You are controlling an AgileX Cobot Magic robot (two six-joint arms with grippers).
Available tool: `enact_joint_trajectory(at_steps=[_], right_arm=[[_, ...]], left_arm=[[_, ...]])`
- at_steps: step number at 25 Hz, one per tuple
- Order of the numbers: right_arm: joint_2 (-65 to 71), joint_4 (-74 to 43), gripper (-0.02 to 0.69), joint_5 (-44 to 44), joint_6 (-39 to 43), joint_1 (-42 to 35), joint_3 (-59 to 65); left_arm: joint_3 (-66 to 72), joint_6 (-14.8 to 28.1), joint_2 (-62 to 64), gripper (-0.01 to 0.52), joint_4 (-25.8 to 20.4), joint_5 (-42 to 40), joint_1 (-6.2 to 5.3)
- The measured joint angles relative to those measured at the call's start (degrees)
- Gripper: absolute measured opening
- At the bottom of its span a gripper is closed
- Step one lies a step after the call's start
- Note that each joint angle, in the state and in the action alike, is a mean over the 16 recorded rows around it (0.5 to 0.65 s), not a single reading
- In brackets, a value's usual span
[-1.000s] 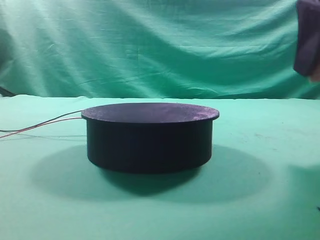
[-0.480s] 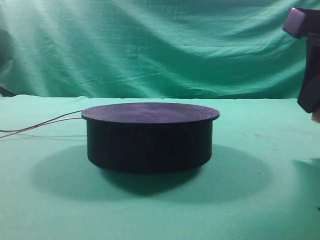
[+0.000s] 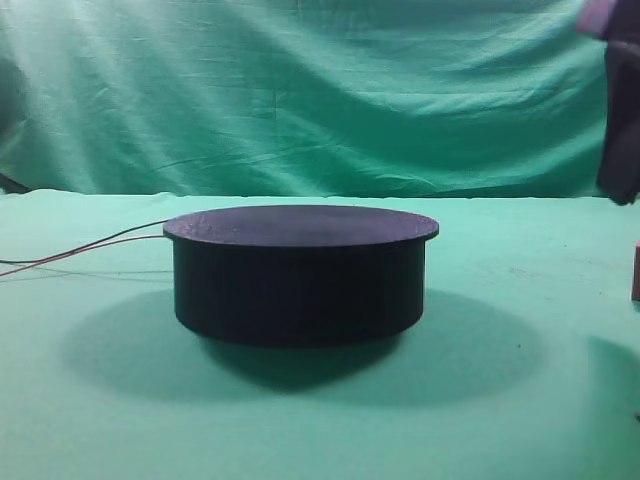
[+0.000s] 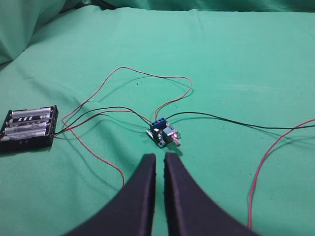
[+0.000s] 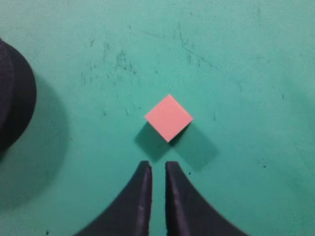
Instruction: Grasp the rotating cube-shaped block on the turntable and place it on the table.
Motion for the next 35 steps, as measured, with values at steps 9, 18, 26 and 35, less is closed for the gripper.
enact_joint_trajectory(at_steps=[9, 18, 26, 35], right_arm=[[-19.21, 0.38, 0.0, 7.21, -0.19, 0.0, 3.89], [-29.16, 1.1, 0.0, 4.49, -0.51, 0.0, 7.23], [-30.31, -1.31, 0.0, -0.14, -3.0, -0.06, 8.1], [-35.91, -3.47, 0.0, -8.8, -9.32, -5.17, 16.42]], left_arm=[[0.0, 0.0, 0.0, 0.0, 0.0, 0.0, 0.0], [0.0, 0.0, 0.0, 0.0, 0.0, 0.0, 0.0], [0.0, 0.0, 0.0, 0.0, 0.0, 0.0, 0.0], [0.0, 0.0, 0.0, 0.0, 0.0, 0.0, 0.0]])
